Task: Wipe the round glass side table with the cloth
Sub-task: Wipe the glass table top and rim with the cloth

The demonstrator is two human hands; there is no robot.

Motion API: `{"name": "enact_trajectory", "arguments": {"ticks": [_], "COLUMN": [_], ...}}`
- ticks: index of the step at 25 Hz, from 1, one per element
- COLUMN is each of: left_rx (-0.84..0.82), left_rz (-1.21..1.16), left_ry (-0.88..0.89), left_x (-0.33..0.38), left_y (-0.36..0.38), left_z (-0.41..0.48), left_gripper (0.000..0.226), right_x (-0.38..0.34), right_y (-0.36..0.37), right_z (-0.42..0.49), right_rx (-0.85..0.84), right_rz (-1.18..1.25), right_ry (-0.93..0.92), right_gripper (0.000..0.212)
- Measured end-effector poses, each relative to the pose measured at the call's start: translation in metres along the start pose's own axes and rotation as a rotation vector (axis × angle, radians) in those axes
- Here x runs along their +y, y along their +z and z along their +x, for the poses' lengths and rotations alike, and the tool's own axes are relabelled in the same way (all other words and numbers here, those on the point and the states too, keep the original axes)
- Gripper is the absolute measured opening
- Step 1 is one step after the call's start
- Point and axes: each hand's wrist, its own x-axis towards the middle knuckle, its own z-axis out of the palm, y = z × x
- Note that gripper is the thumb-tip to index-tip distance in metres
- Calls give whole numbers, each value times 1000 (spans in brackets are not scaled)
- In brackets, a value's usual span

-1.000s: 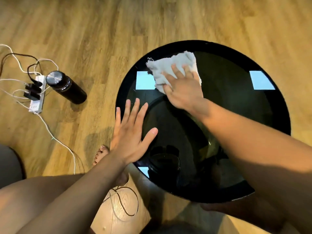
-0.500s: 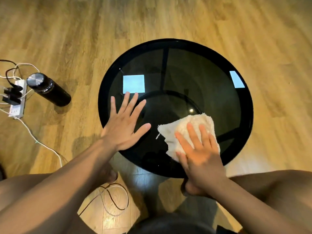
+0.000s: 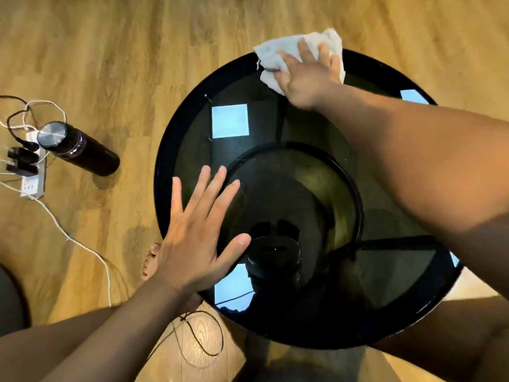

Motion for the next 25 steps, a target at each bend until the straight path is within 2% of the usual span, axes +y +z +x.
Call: {"name": "enact_trajectory", "arguments": {"ticks": [3, 6, 10, 12, 16, 18, 22, 25], "left_rx": [25, 27, 34, 37, 51, 49, 51, 54], "left_rz": [-8, -46, -27, -32, 20, 35, 62, 37], "left_ry": [-14, -28, -48, -51, -57, -47, -44, -38], "left_x": [-1, -4, -1, 2, 3, 3, 3, 4], "left_y": [0, 0, -2, -3, -4, -3, -1, -1], "left_z": [1, 2, 1, 1, 0, 0, 0, -2], "left_gripper": [70, 69, 70, 71, 70, 70, 70, 71], "right_x": [-4, -8, -15, -14, -3, 3, -2, -9], "right_y": [-7, -8, 6, 19, 45, 54, 50, 41], "right_z": [2, -41, -154, -215, -336, -369, -330, -258], "right_rx": [4, 27, 141, 131, 136, 157, 202, 268], "right_rz": [-11, -57, -82, -81, 80, 106, 46, 61], "right_ry": [20, 0, -88, -123, -235, -259, -295, -222], "right_gripper": [57, 56, 48, 47, 44, 45, 42, 37]}}
